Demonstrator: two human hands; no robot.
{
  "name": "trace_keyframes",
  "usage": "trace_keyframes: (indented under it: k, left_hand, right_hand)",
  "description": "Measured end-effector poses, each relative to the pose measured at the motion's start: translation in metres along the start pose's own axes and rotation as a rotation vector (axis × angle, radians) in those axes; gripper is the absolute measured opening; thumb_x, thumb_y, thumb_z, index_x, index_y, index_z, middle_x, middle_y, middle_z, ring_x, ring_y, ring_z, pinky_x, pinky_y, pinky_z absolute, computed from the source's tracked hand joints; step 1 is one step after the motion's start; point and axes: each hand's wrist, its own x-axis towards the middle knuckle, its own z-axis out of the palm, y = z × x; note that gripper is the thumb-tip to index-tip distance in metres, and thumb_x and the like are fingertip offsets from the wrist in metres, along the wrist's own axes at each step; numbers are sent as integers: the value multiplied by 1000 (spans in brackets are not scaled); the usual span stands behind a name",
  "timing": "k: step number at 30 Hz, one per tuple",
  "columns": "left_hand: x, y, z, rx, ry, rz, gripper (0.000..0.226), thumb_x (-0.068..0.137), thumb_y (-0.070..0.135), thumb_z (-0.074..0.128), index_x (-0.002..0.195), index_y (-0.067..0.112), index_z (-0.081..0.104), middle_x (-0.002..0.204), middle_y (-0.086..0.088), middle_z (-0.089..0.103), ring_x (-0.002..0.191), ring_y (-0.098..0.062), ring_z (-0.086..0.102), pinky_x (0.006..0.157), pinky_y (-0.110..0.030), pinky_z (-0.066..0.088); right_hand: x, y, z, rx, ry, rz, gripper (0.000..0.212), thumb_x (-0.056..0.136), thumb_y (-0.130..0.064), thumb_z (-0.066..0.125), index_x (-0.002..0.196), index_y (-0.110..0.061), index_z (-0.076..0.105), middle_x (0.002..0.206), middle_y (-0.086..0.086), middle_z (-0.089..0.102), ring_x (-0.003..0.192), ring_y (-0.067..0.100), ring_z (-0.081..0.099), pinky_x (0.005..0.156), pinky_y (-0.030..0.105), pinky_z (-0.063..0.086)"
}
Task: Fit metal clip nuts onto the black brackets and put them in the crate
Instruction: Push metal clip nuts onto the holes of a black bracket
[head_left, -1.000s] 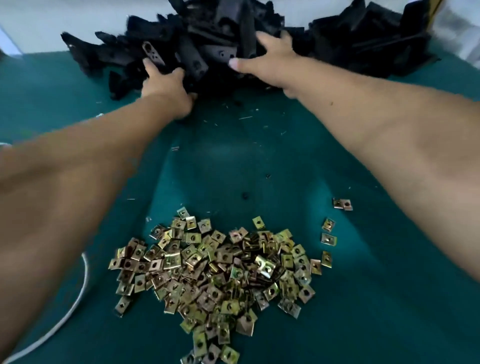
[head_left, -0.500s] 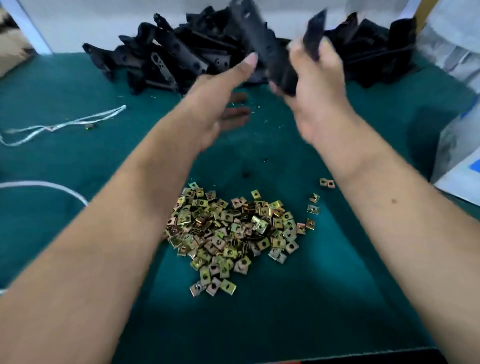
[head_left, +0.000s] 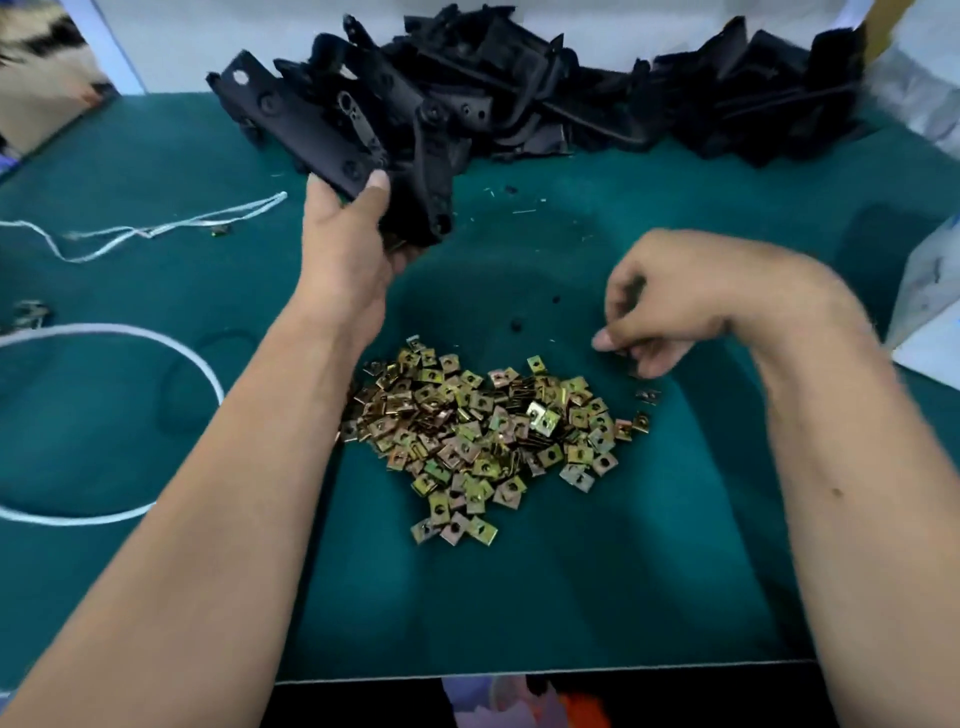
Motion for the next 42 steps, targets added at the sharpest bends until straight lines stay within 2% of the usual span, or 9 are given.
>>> trace_keyframes:
  k: [4,8,14,17,22,28,32,35,42]
  left_hand:
    - [-2,1,5,-118,-115,-76,40,106,25,54,143,9,47,127,-8,69,99,-15,68,73,-34,56]
    - [-8,-4,12,-130,-191,-140,48,99,6,62,143,-2,47,106,-4,68,87,-15,69,69,-30,54]
    - [-17,-4,21,-219,-254,-247,49,97,2,62,142,-9,48,103,-10,68,85,-18,69,70,-31,56]
    - [-17,-7,17,-280,-297,-298,36,94,2,64,129,-4,57,97,-9,71,84,-17,71,71,-29,57]
    - [-14,-13,13,-404,-343,-339,27,90,-1,67,116,-4,63,99,-10,74,87,-16,73,79,-26,57]
    - [-17,-15,13,-413,-304,-343,15,87,-8,68,95,3,61,84,-8,72,79,-16,73,74,-27,59]
    - [-17,-18,15,-383,-299,-322,21,87,-10,65,95,8,58,85,-8,72,79,-16,73,70,-28,59]
    - [-14,-20,16,-376,-296,-311,22,85,-11,65,91,10,59,86,-8,72,77,-17,73,68,-27,58]
    - [-11,-22,16,-374,-366,-310,31,82,-9,66,102,11,54,101,-10,65,90,-21,71,80,-33,60]
  right_hand:
    - [16,-21,20,121,68,-237,21,87,-23,82,85,-9,66,63,6,74,53,17,72,43,24,52]
    - [18,-14,39,311,255,-367,25,90,-29,79,82,-13,62,63,2,70,44,14,61,36,22,41]
    - [18,-12,43,876,360,-449,12,99,-7,66,99,-8,54,73,11,73,53,25,67,42,27,49]
    - [16,-18,42,970,353,-454,2,103,-7,59,105,-7,59,82,13,76,57,24,68,47,26,50]
    - [13,-24,44,1084,333,-431,14,106,-3,49,112,-5,62,98,11,79,78,24,74,58,25,54]
    - [17,-32,51,1038,459,-365,20,99,-5,64,95,-19,76,97,-2,76,90,12,66,79,28,56]
    - [16,-29,50,1154,474,-332,15,92,-7,74,90,-21,80,83,-6,72,78,11,61,77,26,54]
    - [17,-30,51,1271,425,-308,11,90,-1,75,90,-12,77,82,3,75,71,13,66,72,25,56]
    - [15,-33,50,1417,346,-259,8,87,0,76,88,-8,76,86,7,73,74,15,69,66,23,57]
